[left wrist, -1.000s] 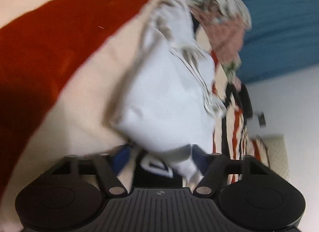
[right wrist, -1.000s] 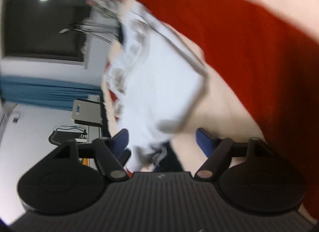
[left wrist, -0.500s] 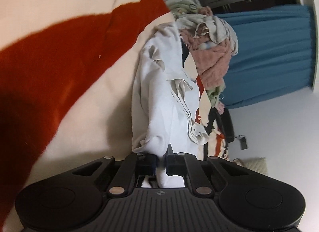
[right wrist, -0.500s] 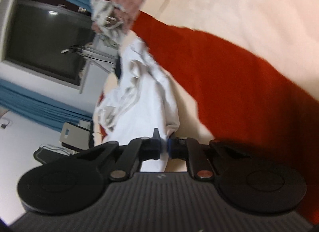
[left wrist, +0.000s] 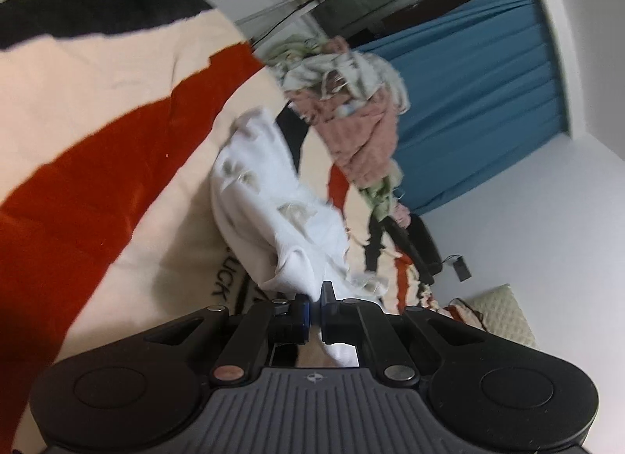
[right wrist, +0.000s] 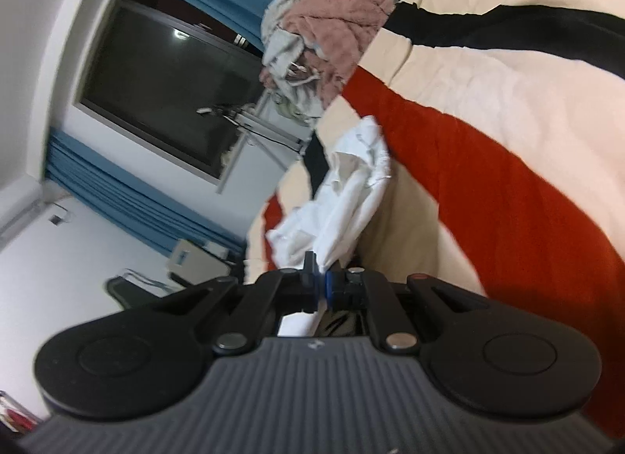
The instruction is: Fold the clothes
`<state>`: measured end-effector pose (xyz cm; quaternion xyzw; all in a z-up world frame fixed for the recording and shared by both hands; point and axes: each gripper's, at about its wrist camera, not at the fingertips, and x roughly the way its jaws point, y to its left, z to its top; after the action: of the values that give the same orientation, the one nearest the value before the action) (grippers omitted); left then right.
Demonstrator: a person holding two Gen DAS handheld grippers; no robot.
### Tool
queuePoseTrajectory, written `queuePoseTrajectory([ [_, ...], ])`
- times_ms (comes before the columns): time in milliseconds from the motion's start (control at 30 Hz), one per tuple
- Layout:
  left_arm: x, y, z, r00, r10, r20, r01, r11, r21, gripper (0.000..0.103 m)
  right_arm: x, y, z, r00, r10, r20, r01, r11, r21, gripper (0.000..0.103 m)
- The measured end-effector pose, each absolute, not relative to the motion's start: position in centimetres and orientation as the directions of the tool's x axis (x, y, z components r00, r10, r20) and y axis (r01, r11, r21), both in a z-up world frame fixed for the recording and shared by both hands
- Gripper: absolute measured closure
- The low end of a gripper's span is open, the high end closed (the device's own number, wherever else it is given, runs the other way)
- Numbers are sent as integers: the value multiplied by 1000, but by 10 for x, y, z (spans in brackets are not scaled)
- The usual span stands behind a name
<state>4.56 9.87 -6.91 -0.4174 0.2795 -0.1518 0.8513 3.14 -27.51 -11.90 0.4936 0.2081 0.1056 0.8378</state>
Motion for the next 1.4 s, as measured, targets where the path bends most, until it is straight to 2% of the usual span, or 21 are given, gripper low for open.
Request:
queuePoseTrajectory([
  [333, -54, 99, -39, 826, -503, -255, 109, 586, -803, 98, -64, -269, -97, 924, 341, -174, -42, 543, 839, 96],
  [600, -67, 97, -33, 825, -510, -244, 112, 570, -814, 98, -85, -268, -86, 947, 289, -139, -57, 578, 814, 96],
  [700, -55, 94, -24, 827, -482, -290, 81, 612, -786, 98, -75, -269, -86, 943, 301, -143, -50, 552, 833, 96],
  [867, -16, 85, 1, 821, -473, -319, 86, 655, -751, 98, -46, -269, -72, 943, 287, -167, -11, 529, 848, 96],
  [933, 13, 77, 12, 813, -464, -351, 86, 692, -717, 98, -24, -268, -64, 945, 264, -194, 25, 532, 846, 96],
  [1000, 51, 62, 22, 800, -422, -427, 72, 774, -629, 98, 10, -262, -58, 941, 230, -248, 74, 575, 815, 96],
  [1167, 146, 51, 4, 788, -341, -513, -28, 812, -582, 98, 95, -256, -64, 916, 205, -344, 158, 605, 780, 96],
  [1267, 180, 50, -15, 792, -345, -503, -17, 811, -585, 98, 138, -260, -83, 905, 214, -368, 175, 602, 779, 96],
  [1400, 200, 57, -39, 836, -381, -395, 59, 778, -626, 98, 174, -267, -112, 899, 228, -373, 174, 596, 784, 96],
])
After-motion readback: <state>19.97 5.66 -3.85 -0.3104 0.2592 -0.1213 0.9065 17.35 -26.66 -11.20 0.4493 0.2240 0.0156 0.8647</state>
